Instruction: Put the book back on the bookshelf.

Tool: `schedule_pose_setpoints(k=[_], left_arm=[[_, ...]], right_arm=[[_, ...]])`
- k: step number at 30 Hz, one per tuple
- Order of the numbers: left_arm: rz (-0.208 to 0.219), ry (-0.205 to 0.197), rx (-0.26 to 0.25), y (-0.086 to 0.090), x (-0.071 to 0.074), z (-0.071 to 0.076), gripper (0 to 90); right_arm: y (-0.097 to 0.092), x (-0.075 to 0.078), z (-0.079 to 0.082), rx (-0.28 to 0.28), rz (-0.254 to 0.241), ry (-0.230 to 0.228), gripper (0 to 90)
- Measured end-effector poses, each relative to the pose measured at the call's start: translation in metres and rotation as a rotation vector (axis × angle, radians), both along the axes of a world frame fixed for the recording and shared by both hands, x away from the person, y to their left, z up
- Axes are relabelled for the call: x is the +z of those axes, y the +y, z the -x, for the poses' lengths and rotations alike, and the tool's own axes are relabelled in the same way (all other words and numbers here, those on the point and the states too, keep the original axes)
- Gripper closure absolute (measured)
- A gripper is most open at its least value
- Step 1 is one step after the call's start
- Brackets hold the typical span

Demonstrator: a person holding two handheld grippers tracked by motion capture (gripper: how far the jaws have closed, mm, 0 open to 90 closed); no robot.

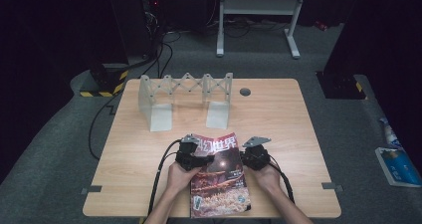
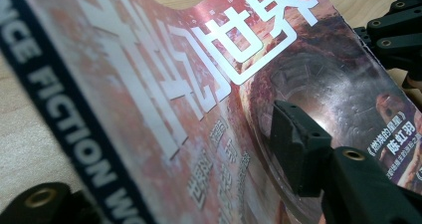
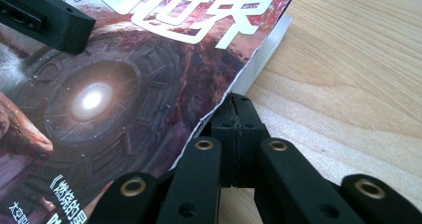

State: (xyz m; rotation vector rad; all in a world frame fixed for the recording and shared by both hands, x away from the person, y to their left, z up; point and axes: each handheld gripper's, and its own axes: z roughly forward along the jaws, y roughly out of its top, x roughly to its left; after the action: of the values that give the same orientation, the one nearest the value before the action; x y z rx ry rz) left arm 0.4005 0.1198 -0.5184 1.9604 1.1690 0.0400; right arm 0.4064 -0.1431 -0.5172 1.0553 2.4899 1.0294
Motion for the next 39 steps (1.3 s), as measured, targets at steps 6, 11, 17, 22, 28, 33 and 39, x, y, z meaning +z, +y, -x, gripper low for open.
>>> schedule_pose_setpoints(k=[6, 11, 17, 22, 28, 33, 39], left_arm=[[-0.028, 0.012, 0.0, -0.003, 0.008, -0.002, 64.4], [-0.015, 0.014, 0.007, -0.002, 0.011, -0.002, 70.5], [-0.009, -0.007, -0.004, -0.001, 0.016, 0.002, 74.1], [0.023, -0.02, -0.008, 0.001, 0.023, 0.006, 76.7], [0.036, -0.034, -0.045, 0.0, 0.041, 0.006, 80.1], [0.014, -0.04, -0.083, -0.005, 0.052, 0.006, 81.7], [-0.007, -0.053, -0.112, -0.009, 0.064, 0.008, 82.1]], right_arm=[[0.0, 0.0, 0.001, 0.005, 0.002, 0.001, 89.5], [-0.003, 0.0, 0.002, 0.009, -0.006, 0.002, 87.2], [-0.006, 0.0, 0.004, 0.013, -0.02, 0.009, 85.2], [-0.01, -0.001, 0.007, 0.01, -0.031, 0.006, 80.3], [-0.023, -0.001, 0.012, -0.01, -0.069, 0.005, 70.9], [-0.039, 0.0, 0.017, -0.04, -0.091, -0.011, 66.6], [-0.057, 0.0, 0.019, -0.071, -0.085, -0.018, 64.0]])
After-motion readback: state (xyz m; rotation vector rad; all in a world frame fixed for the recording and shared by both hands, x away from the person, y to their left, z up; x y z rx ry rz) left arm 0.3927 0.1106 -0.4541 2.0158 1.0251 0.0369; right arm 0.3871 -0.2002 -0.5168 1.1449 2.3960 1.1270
